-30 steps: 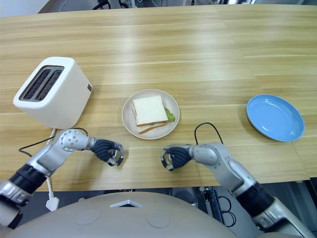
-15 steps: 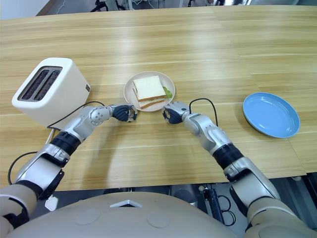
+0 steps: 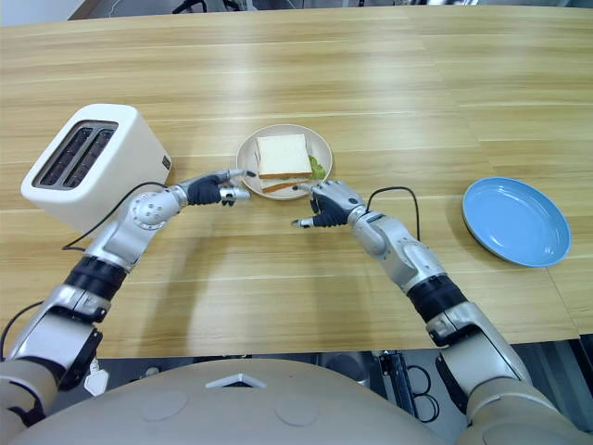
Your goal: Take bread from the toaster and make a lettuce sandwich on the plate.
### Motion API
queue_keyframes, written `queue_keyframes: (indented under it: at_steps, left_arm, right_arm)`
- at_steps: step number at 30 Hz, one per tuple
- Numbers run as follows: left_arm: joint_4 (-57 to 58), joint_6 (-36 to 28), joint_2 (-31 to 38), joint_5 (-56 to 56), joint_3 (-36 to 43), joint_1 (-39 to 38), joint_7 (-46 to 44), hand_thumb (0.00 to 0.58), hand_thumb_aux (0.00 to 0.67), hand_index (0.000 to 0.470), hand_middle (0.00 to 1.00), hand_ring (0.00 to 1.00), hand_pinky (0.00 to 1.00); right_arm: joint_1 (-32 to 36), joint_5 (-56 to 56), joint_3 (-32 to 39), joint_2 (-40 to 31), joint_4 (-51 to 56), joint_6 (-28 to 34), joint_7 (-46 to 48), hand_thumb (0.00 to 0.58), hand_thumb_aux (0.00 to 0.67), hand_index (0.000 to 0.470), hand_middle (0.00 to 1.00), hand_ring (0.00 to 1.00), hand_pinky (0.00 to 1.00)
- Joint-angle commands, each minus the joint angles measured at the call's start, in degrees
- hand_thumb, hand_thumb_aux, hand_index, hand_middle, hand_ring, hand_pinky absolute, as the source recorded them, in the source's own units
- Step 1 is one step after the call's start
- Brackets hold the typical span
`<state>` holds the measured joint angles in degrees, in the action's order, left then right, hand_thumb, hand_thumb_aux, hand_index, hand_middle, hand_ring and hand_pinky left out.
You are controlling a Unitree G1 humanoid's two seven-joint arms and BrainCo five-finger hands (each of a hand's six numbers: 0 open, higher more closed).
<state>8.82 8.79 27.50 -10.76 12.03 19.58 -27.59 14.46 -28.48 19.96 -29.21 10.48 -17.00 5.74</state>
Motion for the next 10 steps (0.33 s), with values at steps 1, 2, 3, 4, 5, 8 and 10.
queue_keyframes:
  at_steps: [1, 2, 3, 4, 5, 8, 10]
  left_arm:
    - [-9.42, -6.22, -6.31, 12.5, -9.21, -2.92, 3.85, 0.0, 0.0, 0.0, 0.0, 0.0, 0.0]
    - [-10.62, -7.97, -9.08, 15.75, -11.31, -3.62, 5.5, 0.0, 0.0, 0.0, 0.0, 0.0, 0.0]
    - [-11.3, -9.56, -11.59, 18.35, -13.08, -4.2, 7.0, 0.0, 0.0, 0.0, 0.0, 0.0, 0.0]
    - [-11.54, -10.47, -13.75, 20.16, -14.57, -4.69, 8.6, 0.0, 0.0, 0.0, 0.0, 0.0, 0.0]
    - [-11.19, -10.83, -15.48, 21.4, -15.78, -5.0, 10.14, 0.0, 0.0, 0.0, 0.0, 0.0, 0.0]
    - [-7.4, -11.31, -19.55, 23.05, -19.17, -4.9, 14.71, 0.0, 0.0, 0.0, 0.0, 0.0, 0.0]
    - [-4.04, -9.53, -21.19, 23.63, -20.78, -4.58, 16.49, 0.0, 0.0, 0.0, 0.0, 0.0, 0.0]
  right_arm:
    - [-2.63, 21.31, -12.0, 5.48, -4.92, 0.87, 2.64, 0.0, 0.0, 0.0, 0.0, 0.0, 0.0]
    - [-2.93, 26.67, -15.27, 7.93, -5.54, 1.78, 2.57, 0.0, 0.0, 0.0, 0.0, 0.0, 0.0]
    - [-3.11, 31.32, -18.27, 10.33, -5.98, 2.95, 2.42, 0.0, 0.0, 0.0, 0.0, 0.0, 0.0]
    - [-3.16, 35.1, -20.82, 12.41, -6.12, 4.2, 2.11, 0.0, 0.0, 0.0, 0.0, 0.0, 0.0]
    - [-3.13, 37.61, -22.86, 13.95, -5.79, 5.07, 1.38, 0.0, 0.0, 0.0, 0.0, 0.0, 0.0]
    - [-3.11, 38.73, -26.9, 17.16, -2.78, 5.84, -1.69, 0.0, 0.0, 0.0, 0.0, 0.0, 0.0]
    - [-3.48, 36.7, -27.72, 18.34, -0.78, 3.99, -3.84, 0.0, 0.0, 0.0, 0.0, 0.0, 0.0]
